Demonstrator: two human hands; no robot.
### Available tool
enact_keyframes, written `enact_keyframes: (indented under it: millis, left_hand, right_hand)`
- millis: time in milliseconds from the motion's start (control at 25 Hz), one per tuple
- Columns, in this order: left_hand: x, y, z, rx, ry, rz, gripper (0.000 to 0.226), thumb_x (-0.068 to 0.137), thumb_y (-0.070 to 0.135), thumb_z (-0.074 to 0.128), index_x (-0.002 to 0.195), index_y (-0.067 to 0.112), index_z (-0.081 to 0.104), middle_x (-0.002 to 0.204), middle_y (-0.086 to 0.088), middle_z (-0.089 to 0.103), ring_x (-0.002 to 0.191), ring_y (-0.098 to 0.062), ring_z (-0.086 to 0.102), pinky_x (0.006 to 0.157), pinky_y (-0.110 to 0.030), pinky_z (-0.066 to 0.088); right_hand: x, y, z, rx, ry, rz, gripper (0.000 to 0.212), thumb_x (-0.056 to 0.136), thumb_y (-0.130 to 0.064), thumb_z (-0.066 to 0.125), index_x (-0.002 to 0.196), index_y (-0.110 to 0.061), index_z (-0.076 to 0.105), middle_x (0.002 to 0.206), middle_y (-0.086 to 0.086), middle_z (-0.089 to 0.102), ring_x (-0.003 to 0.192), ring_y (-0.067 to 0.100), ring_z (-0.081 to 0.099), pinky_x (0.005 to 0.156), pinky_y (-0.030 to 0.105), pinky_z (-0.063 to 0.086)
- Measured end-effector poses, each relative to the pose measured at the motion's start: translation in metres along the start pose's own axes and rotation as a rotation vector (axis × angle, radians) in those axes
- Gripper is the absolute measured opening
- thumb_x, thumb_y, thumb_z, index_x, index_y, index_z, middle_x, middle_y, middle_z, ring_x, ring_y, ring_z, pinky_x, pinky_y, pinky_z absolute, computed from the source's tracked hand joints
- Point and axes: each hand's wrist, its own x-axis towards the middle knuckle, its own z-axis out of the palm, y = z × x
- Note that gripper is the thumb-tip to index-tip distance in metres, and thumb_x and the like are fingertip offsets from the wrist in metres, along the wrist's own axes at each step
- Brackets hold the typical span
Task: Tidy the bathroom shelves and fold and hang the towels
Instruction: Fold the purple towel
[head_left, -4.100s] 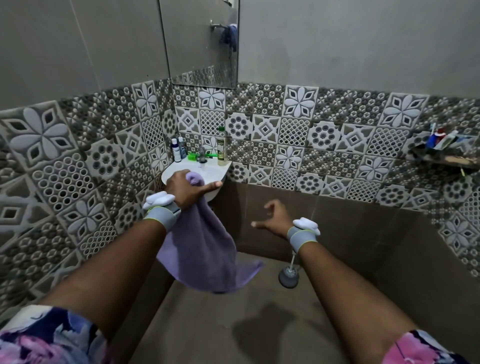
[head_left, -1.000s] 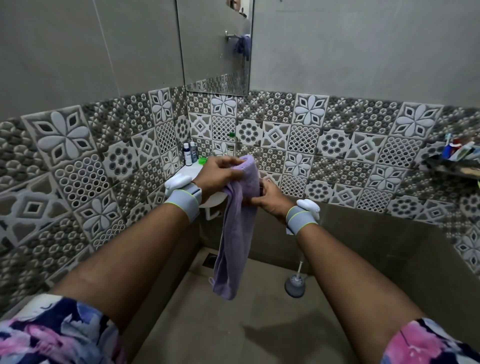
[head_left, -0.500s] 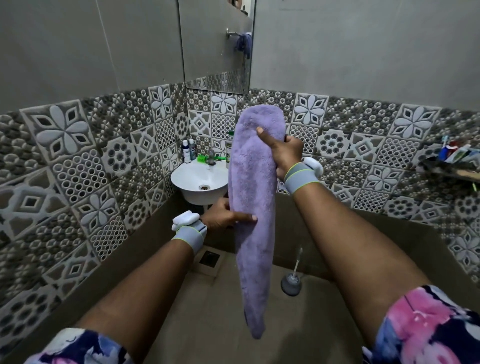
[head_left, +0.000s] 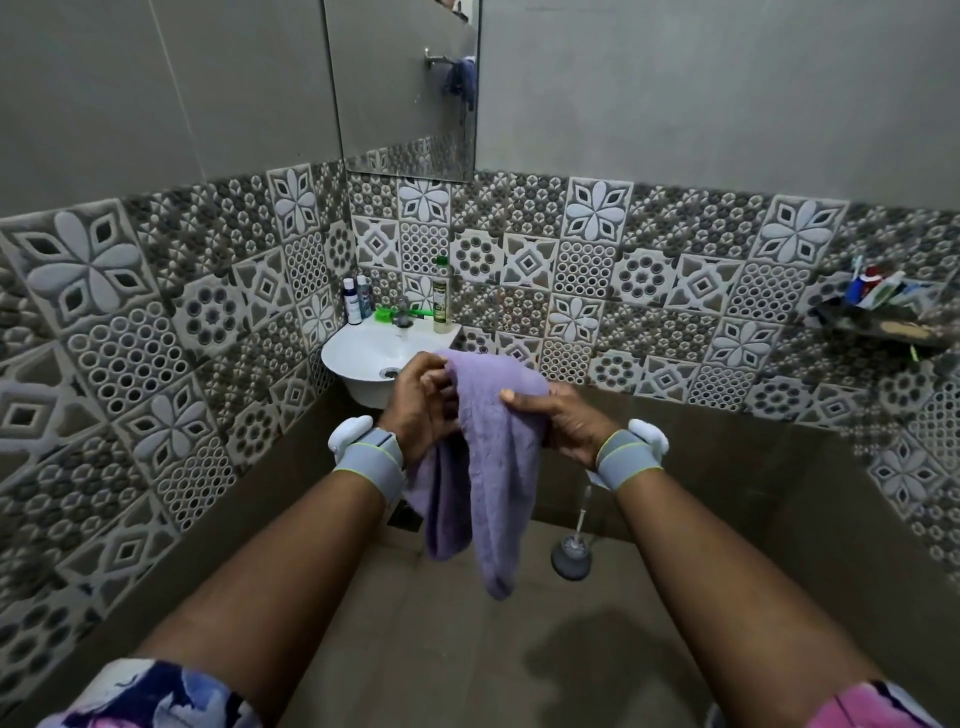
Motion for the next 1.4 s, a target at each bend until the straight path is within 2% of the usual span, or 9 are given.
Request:
enact_keyframes:
  millis: [160, 320, 440, 600, 760, 840, 1000, 1160, 1400]
  left_hand:
    - [0.005, -0.018, -0.034, 0.21, 0.425, 0.404, 0.005, 0.072, 0.021, 0.065, 0.069, 0.018, 0.062, 0.057, 0.004, 0.061, 0.054, -0.014, 0.048, 0.052, -0.02, 0.044]
    - [0.006, -0.023, -0.046, 0.699, 0.05, 0.545, 0.08, 0.055, 0.019, 0.078, 0.129, 0.016, 0.048, 0.119, -0.001, 0.057, 0.099, -0.009, 0.06, 0.085, -0.015, 0.05]
    - [0.009, -0.014, -0.029, 0.757, -0.005, 0.631, 0.065, 0.06, 0.012, 0.075, 0.122, 0.014, 0.052, 0.111, -0.005, 0.063, 0.097, -0.005, 0.06, 0.089, -0.029, 0.053]
    - [0.014, -0.003, -0.028, 0.806, 0.148, 0.537, 0.015, 0.064, 0.022, 0.063, 0.078, 0.027, 0.065, 0.085, -0.019, 0.07, 0.081, -0.011, 0.055, 0.078, -0.041, 0.053]
    - [0.021, -0.006, -0.032, 0.791, 0.135, 0.418, 0.038, 0.058, 0.037, 0.057, 0.074, 0.003, 0.064, 0.077, -0.02, 0.064, 0.079, -0.011, 0.049, 0.072, -0.039, 0.048]
    - [0.028, -0.013, -0.04, 0.773, 0.147, 0.344, 0.038, 0.056, 0.046, 0.055, 0.072, 0.014, 0.067, 0.084, -0.019, 0.068, 0.081, -0.014, 0.056, 0.078, -0.047, 0.052]
    - [0.019, -0.007, -0.033, 0.697, 0.23, 0.232, 0.035, 0.074, 0.038, 0.055, 0.099, 0.018, 0.071, 0.116, -0.021, 0.066, 0.109, -0.033, 0.062, 0.093, -0.046, 0.05]
    - [0.014, 0.006, -0.017, 0.703, 0.524, 0.244, 0.044, 0.089, 0.028, 0.045, 0.117, -0.002, 0.061, 0.123, -0.025, 0.06, 0.114, -0.04, 0.055, 0.081, -0.032, 0.038]
    - [0.017, 0.021, 0.002, 0.6, 0.561, 0.208, 0.058, 0.077, 0.042, 0.042, 0.12, 0.005, 0.052, 0.113, -0.02, 0.059, 0.106, -0.035, 0.057, 0.081, -0.037, 0.047]
  right_hand:
    - [0.004, -0.019, 0.008, 0.078, -0.049, -0.084, 0.028, 0.079, -0.003, 0.07, 0.106, 0.003, 0.066, 0.102, 0.015, 0.071, 0.096, 0.027, 0.066, 0.092, 0.037, 0.053]
    - [0.003, -0.03, 0.021, -0.004, -0.165, -0.021, 0.025, 0.077, -0.005, 0.069, 0.101, 0.001, 0.065, 0.094, 0.013, 0.072, 0.088, 0.025, 0.069, 0.086, 0.033, 0.056]
    - [0.003, -0.034, 0.024, 0.018, -0.196, -0.011, 0.028, 0.075, -0.006, 0.068, 0.101, 0.003, 0.065, 0.092, 0.014, 0.072, 0.085, 0.025, 0.07, 0.081, 0.031, 0.056]
    - [0.005, -0.038, 0.019, -0.049, -0.171, -0.02, 0.023, 0.077, -0.003, 0.068, 0.099, 0.002, 0.065, 0.092, 0.015, 0.07, 0.081, 0.024, 0.069, 0.078, 0.028, 0.056]
    - [0.011, -0.033, 0.022, -0.104, -0.063, -0.07, 0.018, 0.079, -0.001, 0.07, 0.096, 0.001, 0.067, 0.09, 0.012, 0.072, 0.08, 0.023, 0.07, 0.08, 0.03, 0.057]
    - [0.016, -0.027, 0.028, -0.087, -0.012, -0.11, 0.009, 0.078, -0.001, 0.072, 0.087, -0.002, 0.069, 0.082, 0.009, 0.074, 0.072, 0.019, 0.07, 0.072, 0.027, 0.058]
    - [0.028, -0.015, 0.039, -0.186, 0.172, -0.301, 0.019, 0.072, -0.012, 0.082, 0.083, -0.009, 0.066, 0.079, 0.0, 0.07, 0.069, 0.01, 0.064, 0.068, 0.024, 0.054]
    - [0.046, -0.004, 0.038, -0.451, 0.468, -0.602, 0.041, 0.066, -0.025, 0.085, 0.096, -0.022, 0.056, 0.092, -0.001, 0.057, 0.072, 0.006, 0.053, 0.07, 0.022, 0.05]
    - [0.061, 0.015, 0.033, -0.612, -0.19, -0.461, 0.088, 0.062, -0.008, 0.081, 0.137, -0.008, 0.035, 0.13, 0.0, 0.047, 0.119, 0.004, 0.044, 0.099, 0.01, 0.036]
